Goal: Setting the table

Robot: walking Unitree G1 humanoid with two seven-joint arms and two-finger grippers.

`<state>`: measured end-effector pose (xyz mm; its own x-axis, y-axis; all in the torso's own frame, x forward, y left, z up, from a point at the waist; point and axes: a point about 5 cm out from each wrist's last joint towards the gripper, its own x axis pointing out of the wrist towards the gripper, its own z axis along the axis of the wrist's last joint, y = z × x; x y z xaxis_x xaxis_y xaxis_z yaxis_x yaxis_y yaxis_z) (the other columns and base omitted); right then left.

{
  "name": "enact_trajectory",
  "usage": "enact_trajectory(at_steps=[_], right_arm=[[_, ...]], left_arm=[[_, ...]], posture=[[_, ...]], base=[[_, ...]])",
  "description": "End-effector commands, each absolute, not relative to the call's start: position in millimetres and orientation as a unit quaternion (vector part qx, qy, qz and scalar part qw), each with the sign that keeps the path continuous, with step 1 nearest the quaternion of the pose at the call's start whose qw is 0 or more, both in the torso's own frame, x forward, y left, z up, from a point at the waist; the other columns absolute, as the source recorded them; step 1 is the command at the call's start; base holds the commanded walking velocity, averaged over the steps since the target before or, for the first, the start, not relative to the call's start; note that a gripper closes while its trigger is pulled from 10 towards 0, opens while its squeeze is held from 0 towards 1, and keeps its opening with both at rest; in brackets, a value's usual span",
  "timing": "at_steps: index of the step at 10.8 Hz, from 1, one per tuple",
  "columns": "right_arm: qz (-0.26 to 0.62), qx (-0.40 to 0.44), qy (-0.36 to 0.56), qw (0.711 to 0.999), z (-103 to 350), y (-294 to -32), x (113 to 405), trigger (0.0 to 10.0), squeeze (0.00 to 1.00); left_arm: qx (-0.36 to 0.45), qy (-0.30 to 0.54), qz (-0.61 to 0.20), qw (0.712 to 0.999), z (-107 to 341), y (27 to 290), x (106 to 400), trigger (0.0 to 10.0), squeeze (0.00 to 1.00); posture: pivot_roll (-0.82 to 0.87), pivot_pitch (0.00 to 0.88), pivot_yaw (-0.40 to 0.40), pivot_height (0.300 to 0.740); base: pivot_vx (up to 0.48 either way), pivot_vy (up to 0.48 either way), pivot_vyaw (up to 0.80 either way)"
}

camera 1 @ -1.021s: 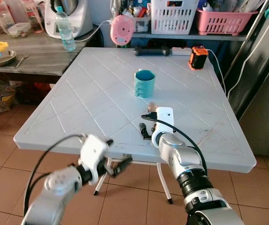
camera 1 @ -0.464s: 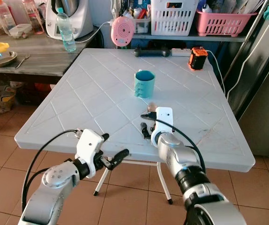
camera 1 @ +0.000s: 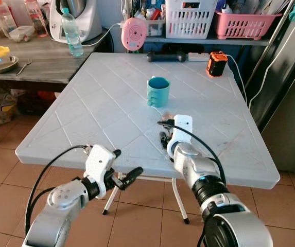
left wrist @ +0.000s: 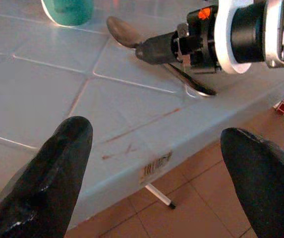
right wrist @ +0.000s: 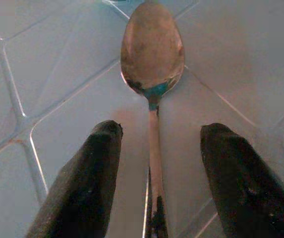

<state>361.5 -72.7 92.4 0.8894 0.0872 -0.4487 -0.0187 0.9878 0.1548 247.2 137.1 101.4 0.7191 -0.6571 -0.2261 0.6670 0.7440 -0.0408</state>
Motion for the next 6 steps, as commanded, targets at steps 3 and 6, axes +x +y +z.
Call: enact_trajectory(at_steps=[3, 6], right_arm=[[0.024, 0.076, 0.257, 0.963, 84.8, -70.3, 359.1, 0.0, 0.00], [0.026, 0.079, 0.279, 0.957, 74.1, -70.1, 353.1, 0.0, 0.00]], left_arm=[[0.030, 0.113, -0.363, 0.924, 102.1, 136.7, 245.3, 10.0, 0.00], [0.031, 0.113, -0.365, 0.924, 102.0, 134.6, 245.0, 10.0, 0.00]], posture=[[0.11, 0.030, 0.017, 0.740], [0.11, 0.027, 0.017, 0.740]], base=[[0.000, 0.000, 0.00], [0.000, 0.000, 0.00]])
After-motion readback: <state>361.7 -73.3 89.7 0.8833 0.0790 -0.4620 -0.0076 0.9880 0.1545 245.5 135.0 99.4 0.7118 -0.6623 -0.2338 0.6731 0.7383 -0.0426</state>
